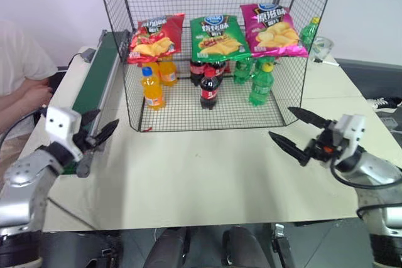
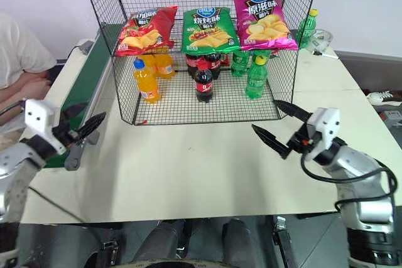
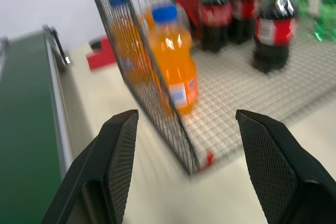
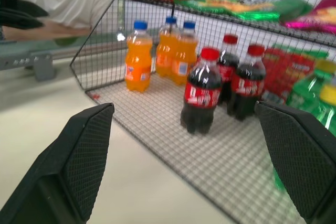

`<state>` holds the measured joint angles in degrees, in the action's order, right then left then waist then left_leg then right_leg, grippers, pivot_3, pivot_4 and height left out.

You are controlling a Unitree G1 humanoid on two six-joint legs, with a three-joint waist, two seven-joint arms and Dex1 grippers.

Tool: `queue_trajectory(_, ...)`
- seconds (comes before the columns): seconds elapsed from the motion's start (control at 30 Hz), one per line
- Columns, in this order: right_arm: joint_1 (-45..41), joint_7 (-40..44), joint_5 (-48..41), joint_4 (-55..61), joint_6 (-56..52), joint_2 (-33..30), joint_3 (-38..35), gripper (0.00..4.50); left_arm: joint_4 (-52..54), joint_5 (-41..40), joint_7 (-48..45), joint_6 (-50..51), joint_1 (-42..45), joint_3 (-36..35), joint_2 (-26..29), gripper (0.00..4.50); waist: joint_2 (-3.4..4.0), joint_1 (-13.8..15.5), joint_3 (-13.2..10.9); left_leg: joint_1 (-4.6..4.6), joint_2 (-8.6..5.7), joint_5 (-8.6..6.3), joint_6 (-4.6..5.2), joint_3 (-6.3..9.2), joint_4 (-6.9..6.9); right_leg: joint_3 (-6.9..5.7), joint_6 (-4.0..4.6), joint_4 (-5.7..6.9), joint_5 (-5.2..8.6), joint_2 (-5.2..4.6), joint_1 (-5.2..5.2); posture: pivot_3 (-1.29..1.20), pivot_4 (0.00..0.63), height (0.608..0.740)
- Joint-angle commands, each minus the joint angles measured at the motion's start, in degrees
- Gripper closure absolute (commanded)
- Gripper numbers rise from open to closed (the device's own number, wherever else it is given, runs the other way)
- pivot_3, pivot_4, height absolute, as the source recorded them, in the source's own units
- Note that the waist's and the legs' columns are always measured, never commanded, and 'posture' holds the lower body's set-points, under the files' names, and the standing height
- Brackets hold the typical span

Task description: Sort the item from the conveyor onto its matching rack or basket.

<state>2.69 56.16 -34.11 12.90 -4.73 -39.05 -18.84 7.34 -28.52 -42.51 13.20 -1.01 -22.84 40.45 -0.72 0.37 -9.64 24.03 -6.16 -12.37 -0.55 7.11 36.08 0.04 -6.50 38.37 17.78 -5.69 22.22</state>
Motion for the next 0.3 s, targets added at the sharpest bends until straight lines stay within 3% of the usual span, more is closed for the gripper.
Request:
queue_trajectory(0.03, 3.54, 5.74, -1.94, -1.46, 0.83, -4.10, -6.78, 0.00, -2.61, -1.35, -7.56, -1.93, -3.24, -3.91, 3.48, 1.41, 0.01, 0.29, 0.01, -0.02, 0.01, 0.00, 0.00, -0.01, -0.02, 0.00, 0.01, -0.03, 0.00, 0.00, -0.01, 0.00, 0.150, 0.740)
queue_trajectory(0.3, 7.36, 9.90, -0.87, -5.95, 2.29, -5.50, -11.20, 0.00, -14.16, 1.78, -13.59, -9.45, -2.48, -6.11, 7.27, 1.41, 0.03, 0.39, 0.03, -0.07, 0.08, -0.02, 0.02, -0.02, -0.08, -0.03, 0.21, -0.22, 0.04, -0.02, -0.02, 0.00, 0.150, 0.740)
